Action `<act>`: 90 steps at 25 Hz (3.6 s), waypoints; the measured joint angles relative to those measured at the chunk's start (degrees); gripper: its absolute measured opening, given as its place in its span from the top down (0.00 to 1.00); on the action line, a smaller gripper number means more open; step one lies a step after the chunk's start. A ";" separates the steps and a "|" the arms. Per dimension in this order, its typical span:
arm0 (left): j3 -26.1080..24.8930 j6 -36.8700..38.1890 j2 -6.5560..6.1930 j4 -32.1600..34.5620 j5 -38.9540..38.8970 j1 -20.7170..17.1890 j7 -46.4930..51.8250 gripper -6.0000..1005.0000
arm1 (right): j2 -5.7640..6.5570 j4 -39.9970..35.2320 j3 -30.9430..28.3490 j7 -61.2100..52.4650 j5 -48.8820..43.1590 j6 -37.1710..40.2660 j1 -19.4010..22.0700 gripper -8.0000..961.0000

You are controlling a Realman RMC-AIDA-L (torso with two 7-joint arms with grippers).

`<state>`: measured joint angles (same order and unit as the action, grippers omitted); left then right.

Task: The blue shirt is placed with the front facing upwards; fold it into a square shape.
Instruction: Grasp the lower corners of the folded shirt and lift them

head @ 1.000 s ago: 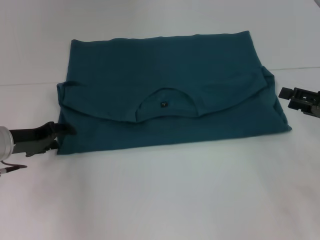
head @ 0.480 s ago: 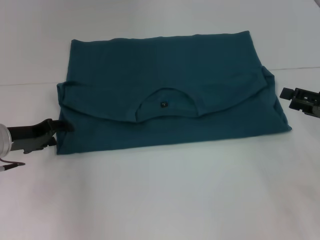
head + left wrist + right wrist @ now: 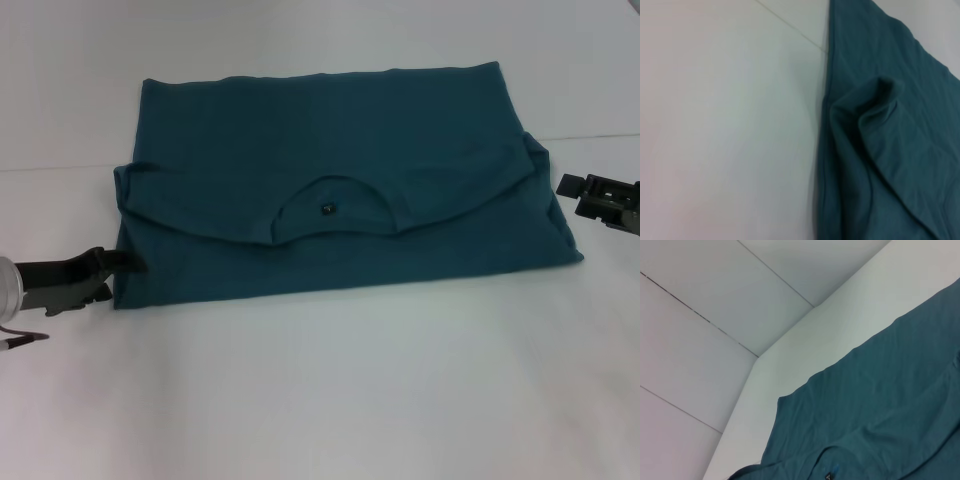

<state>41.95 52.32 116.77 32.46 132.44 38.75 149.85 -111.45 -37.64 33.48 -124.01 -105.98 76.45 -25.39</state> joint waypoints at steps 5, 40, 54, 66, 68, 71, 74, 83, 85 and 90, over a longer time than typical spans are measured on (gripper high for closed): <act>0.05 0.04 0.03 -0.12 0.97 0.27 0.00 0.30 | 0.10 0.69 0.00 0.37 -0.02 -0.03 -0.07 0.25; 3.92 0.96 -0.14 -1.25 4.70 4.05 -0.28 0.40 | 0.27 1.26 -0.26 0.79 0.25 -0.01 -0.01 0.25; 4.45 1.40 -0.15 -1.09 5.93 4.90 0.04 0.90 | 0.27 1.26 -0.82 0.79 0.25 0.24 0.13 0.25; 0.07 6.05 -1.06 1.17 -0.87 2.55 -3.13 0.92 | 0.27 1.26 -0.79 0.79 0.23 0.13 -0.15 0.25; -0.08 6.02 -1.10 1.50 -0.92 1.95 -2.95 0.92 | 0.27 1.26 -0.79 0.79 0.21 0.06 -0.20 0.25; -0.91 6.38 -1.12 1.82 -1.02 1.37 -2.03 0.94 | 0.27 1.26 -0.78 0.79 0.21 0.06 -0.26 0.25; -1.33 6.63 -1.17 2.01 -0.81 0.71 1.60 0.95 | 0.27 1.26 -0.78 0.79 0.18 0.10 -0.27 0.25; -4.21 8.41 -1.37 1.91 -1.53 -0.13 6.24 0.67 | 0.27 1.26 -0.79 0.79 -0.04 -0.02 -0.22 0.25; -4.22 8.23 -1.42 1.81 -1.15 -0.15 6.73 0.60 | 0.27 1.26 -0.79 0.79 -0.04 -0.01 -0.18 0.25; -2.61 4.12 -1.00 1.62 -0.91 -0.21 3.52 0.34 | 0.23 1.31 -0.79 1.13 0.01 -0.03 -0.25 0.25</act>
<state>39.33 56.43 115.77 34.08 131.53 38.53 153.38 -111.22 -36.33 32.69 -122.88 -105.97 76.42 -25.64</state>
